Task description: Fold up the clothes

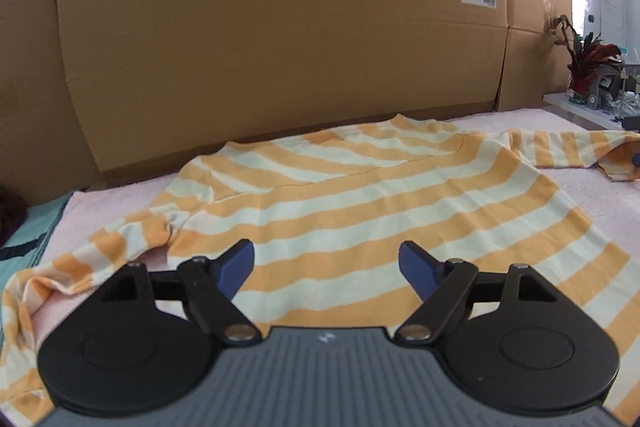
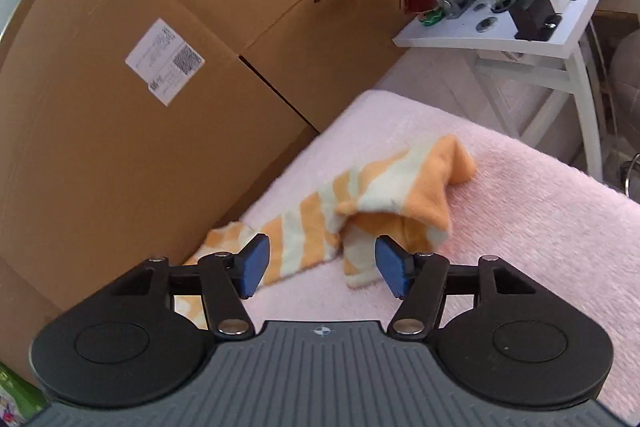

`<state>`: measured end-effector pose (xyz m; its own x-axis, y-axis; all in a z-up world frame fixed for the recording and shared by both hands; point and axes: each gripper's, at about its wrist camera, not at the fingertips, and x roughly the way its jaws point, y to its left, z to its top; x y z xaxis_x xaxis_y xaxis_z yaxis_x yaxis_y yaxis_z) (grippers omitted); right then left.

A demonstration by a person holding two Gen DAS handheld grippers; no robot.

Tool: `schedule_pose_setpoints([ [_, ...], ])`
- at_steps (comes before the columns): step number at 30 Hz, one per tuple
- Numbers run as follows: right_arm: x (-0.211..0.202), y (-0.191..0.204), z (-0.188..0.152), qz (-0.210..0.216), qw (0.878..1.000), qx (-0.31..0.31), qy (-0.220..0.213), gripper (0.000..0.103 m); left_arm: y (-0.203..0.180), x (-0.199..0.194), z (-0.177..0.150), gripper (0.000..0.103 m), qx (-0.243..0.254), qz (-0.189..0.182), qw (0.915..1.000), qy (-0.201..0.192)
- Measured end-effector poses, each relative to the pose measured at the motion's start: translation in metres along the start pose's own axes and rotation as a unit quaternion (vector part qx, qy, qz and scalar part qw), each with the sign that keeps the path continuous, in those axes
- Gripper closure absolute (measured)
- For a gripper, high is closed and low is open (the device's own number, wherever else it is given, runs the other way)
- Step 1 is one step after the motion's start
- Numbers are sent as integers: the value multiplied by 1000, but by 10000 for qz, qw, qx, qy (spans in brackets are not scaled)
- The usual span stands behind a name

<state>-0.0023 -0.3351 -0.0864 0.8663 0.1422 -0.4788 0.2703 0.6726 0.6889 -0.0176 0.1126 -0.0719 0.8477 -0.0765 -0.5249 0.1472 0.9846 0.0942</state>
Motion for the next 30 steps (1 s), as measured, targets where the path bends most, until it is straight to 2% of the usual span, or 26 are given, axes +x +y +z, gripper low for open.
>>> schedule_pose_setpoints([
  [1,5,-1,4,-1,9998,194,-32,40,1,8,-1,27,-65,-15,9997,245],
  [2,11,-3,8,-2,9992,387,-63,40,5,11,-2,28,-164,-16,9993,332],
  [4,21,-6,16,-5,9969,774,-126,41,12,13,-2,17,-380,23,9984,407],
  [6,28,-8,22,-31,9941,1045,-274,40,18,17,-4,16,-569,-63,9970,530],
  [7,30,-8,25,-90,9943,967,-445,41,19,18,-4,16,-613,-105,9967,516],
  [9,37,-3,32,-348,9951,667,-638,65,21,17,-5,16,-654,-160,9967,458],
  [10,41,1,38,-534,9953,455,-666,94,20,17,-5,16,-641,-184,9967,459],
  [11,41,3,44,-554,9949,376,-756,98,20,17,-5,16,-624,-207,9968,461],
  [13,41,7,56,-590,9936,215,-942,98,19,17,-5,16,-594,-259,9968,466],
  [16,26,18,70,-490,9833,-299,-1725,98,21,19,-4,10,-663,-340,9961,483],
  [18,23,21,76,-542,9756,-640,-2029,98,24,20,-4,6,-755,-407,9951,488],
  [19,24,21,77,-589,9734,-727,-2090,97,26,20,-5,6,-801,-441,9946,490],
  [22,37,17,77,-913,9722,-1098,-1855,97,26,20,-5,5,-822,-481,9943,485],
  [24,32,14,71,-921,9667,-1277,-2016,96,26,20,-5,4,-808,-497,9943,490],
  [26,16,23,59,-595,9513,-1710,-2497,96,27,20,-5,3,-812,-528,9941,493],
  [28,3,36,46,-343,9222,-2341,-3059,96,28,21,-5,2,-825,-558,9938,500],
  [30,3,49,44,-358,9067,-2861,-3079,92,28,21,-5,1,-835,-578,9936,499],
])
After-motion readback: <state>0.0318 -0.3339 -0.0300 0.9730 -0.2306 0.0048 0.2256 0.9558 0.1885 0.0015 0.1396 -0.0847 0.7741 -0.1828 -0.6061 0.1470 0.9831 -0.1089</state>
